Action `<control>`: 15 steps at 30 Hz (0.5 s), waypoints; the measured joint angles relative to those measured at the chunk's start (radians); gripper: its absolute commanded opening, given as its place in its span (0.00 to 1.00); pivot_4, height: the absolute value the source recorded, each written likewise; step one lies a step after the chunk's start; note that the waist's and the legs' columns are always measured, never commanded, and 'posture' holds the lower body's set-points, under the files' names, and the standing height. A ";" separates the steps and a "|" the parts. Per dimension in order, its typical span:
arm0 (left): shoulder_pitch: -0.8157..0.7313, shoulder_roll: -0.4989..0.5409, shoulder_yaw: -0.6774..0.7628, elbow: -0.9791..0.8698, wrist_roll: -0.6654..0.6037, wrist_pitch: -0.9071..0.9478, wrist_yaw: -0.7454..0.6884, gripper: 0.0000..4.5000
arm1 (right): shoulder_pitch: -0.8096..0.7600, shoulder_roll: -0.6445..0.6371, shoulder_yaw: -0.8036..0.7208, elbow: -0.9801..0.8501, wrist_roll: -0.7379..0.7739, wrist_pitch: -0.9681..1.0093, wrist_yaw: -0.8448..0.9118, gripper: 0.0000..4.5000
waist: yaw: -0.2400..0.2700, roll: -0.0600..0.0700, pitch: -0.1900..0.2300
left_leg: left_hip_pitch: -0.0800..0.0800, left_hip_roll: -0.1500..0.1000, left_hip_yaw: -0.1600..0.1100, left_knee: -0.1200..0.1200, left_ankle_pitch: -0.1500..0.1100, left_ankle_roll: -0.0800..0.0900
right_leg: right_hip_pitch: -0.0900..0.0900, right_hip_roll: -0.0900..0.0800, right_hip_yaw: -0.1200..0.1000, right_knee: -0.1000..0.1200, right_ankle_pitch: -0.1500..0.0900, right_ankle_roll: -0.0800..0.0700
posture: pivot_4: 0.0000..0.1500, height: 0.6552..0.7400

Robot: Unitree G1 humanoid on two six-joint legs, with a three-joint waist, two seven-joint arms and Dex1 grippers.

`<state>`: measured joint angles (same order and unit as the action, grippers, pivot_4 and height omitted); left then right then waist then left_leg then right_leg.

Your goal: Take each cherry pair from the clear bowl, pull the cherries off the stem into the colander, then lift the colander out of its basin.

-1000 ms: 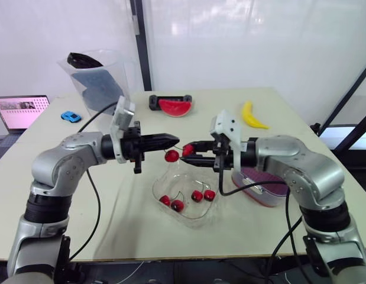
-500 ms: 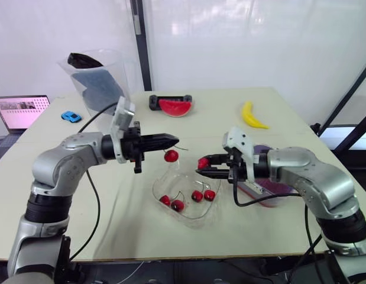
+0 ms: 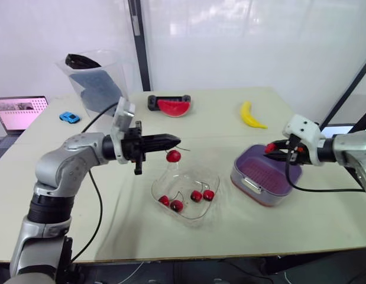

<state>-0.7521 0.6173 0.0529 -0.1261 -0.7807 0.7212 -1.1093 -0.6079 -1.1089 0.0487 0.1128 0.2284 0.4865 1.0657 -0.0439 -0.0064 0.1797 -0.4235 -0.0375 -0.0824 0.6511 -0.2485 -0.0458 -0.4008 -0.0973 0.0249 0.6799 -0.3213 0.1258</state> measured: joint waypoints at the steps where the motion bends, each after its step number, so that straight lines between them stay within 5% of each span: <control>1: 0.000 0.000 0.000 0.000 0.005 -0.005 0.000 0.00 | 0.007 0.001 0.013 0.022 -0.017 -0.015 0.003 0.34 | 0.000 0.000 0.000 | 0.000 0.000 0.000 0.000 0.000 0.000 | 0.000 0.000 0.000 0.000 0.000 0.000 | 1.00 1.00; 3: 0.002 0.000 0.000 0.000 0.008 -0.010 0.000 0.00 | 0.018 0.019 0.022 0.056 -0.031 -0.031 0.010 0.34 | 0.001 0.000 0.000 | 0.000 0.000 0.000 0.000 0.000 0.000 | 0.000 0.000 0.000 0.000 0.000 0.000 | 1.00 1.00; 6: 0.010 -0.001 0.000 -0.002 0.009 -0.010 0.000 0.00 | 0.027 0.051 0.022 0.075 -0.030 -0.036 0.023 0.53 | 0.002 0.000 0.000 | 0.000 0.000 0.000 0.001 0.000 0.000 | 0.000 0.000 0.000 0.000 0.000 0.000 | 1.00 1.00; 10: 0.013 0.004 0.000 -0.003 0.010 -0.010 -0.002 0.00 | 0.027 0.061 0.015 0.090 -0.028 -0.040 0.029 0.97 | 0.006 0.000 0.000 | 0.000 0.000 0.000 0.001 0.000 -0.001 | 0.001 0.000 0.000 0.000 0.000 0.000 | 1.00 1.00; 15: 0.013 -0.002 0.000 -0.004 0.006 -0.010 0.003 0.00 | 0.004 0.064 -0.058 0.037 0.064 0.052 0.073 0.99 | 0.005 0.000 0.000 | 0.000 0.000 -0.001 0.001 0.000 -0.001 | 0.001 0.000 0.000 0.000 0.000 0.000 | 1.00 1.00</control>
<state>-0.7391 0.6155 0.0529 -0.1302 -0.7747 0.7109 -1.1066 -0.6035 -1.0447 -0.0096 0.1496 0.2926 0.5384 1.1388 -0.0387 -0.0064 0.1797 -0.4237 -0.0374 -0.0830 0.6522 -0.2482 -0.0464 -0.4000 -0.0976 0.0250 0.6797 -0.3212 0.1258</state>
